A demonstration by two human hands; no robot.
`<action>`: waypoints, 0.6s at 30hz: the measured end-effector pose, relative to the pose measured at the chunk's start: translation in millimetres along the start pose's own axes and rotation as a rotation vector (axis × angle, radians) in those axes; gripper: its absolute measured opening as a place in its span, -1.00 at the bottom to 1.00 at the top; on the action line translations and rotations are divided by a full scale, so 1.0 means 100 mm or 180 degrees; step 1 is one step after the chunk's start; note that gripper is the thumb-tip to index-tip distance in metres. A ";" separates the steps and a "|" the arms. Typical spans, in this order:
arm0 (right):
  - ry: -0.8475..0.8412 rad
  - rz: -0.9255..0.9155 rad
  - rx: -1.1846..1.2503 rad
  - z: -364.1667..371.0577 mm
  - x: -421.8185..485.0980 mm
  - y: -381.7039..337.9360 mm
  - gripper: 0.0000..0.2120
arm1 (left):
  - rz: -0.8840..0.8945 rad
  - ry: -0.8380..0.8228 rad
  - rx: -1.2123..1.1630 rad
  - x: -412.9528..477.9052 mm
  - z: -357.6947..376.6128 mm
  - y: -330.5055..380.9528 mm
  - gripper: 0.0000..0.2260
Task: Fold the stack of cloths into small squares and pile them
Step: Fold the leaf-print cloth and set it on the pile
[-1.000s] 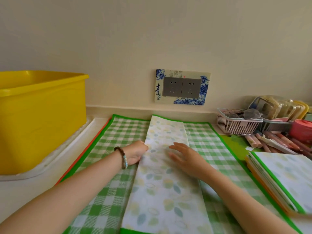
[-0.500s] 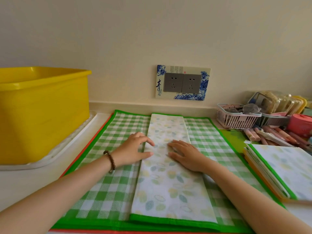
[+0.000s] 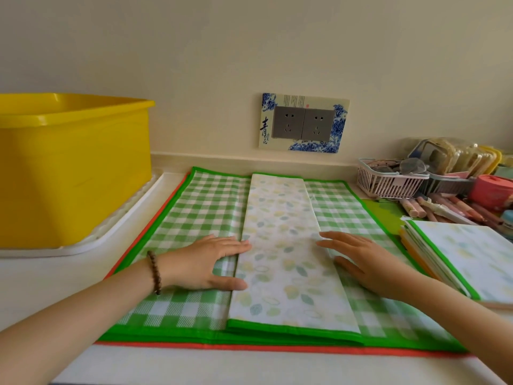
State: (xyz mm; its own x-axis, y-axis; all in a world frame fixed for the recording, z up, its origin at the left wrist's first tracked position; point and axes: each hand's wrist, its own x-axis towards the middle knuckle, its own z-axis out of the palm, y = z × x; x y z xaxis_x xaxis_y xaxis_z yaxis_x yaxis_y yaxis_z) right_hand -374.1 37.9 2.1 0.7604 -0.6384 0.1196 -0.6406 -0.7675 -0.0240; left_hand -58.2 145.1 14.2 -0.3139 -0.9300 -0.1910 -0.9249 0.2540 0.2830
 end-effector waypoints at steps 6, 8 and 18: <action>0.0448 -0.0853 -0.1031 -0.09 -0.23 -0.01 -0.55 | -0.0043 -0.0542 0.0425 -0.04 0.01 0.01 0.08; 0.0478 -0.1187 -0.1183 -0.09 -0.21 -0.02 -0.42 | -0.0039 -0.0666 0.0489 -0.04 0.01 0.03 0.13; 0.0469 -0.1005 -0.0251 -0.03 -0.04 -0.16 -0.56 | -0.0008 -0.0022 -0.0035 -0.06 0.07 0.00 -0.03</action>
State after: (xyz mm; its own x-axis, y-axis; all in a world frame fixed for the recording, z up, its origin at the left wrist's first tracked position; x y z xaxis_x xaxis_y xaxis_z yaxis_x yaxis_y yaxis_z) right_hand -367.4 52.4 4.9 0.9023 -0.3506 0.2509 -0.3870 -0.9151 0.1131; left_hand -57.5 152.7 9.1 -0.3131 -0.9288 -0.1980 -0.9232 0.2488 0.2929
